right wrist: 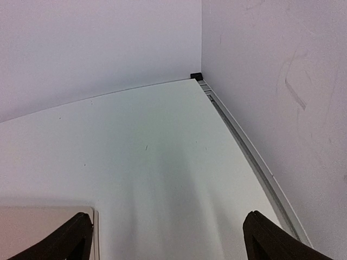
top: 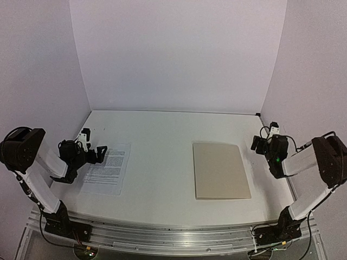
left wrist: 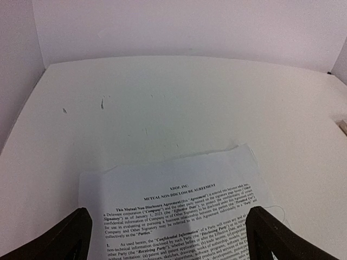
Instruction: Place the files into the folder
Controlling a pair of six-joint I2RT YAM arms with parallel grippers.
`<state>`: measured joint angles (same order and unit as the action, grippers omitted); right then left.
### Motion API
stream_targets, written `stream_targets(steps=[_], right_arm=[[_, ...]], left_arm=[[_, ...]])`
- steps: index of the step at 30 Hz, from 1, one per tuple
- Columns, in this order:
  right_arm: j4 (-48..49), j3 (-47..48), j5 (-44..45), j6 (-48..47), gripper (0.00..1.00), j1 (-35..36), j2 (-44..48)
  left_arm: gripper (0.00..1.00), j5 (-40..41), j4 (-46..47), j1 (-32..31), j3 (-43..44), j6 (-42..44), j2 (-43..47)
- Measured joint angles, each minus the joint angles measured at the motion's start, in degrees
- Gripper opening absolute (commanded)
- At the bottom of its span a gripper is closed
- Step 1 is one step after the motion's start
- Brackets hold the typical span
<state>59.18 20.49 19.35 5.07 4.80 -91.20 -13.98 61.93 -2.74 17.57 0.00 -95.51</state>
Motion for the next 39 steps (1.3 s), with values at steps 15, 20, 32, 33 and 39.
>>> stream_targets(steps=[15, 20, 32, 33, 39], right_arm=[[-54.9, 32.1, -21.3, 14.5, 0.86, 0.0, 6.5], [-66.1, 28.2, -25.9, 23.0, 0.82, 1.9, 6.5], [-76.8, 16.9, -29.4, 29.5, 0.82, 5.4, 10.0], [-76.9, 16.6, -29.5, 29.7, 0.82, 5.4, 10.9], [-76.8, 15.9, -29.8, 30.8, 0.81, 5.4, 15.9]], left_arm=[[0.92, -0.1, -56.5, -29.7, 42.2, 17.0, 9.8], [0.91, 7.1, -73.4, -50.0, 53.7, 22.4, 2.3], [0.95, 20.1, -86.4, -75.6, 78.1, 31.0, -27.6], [0.92, 21.6, -86.4, -76.2, 79.6, 31.8, -29.6], [0.8, 29.8, -85.8, -78.0, 81.0, 37.0, -34.4]])
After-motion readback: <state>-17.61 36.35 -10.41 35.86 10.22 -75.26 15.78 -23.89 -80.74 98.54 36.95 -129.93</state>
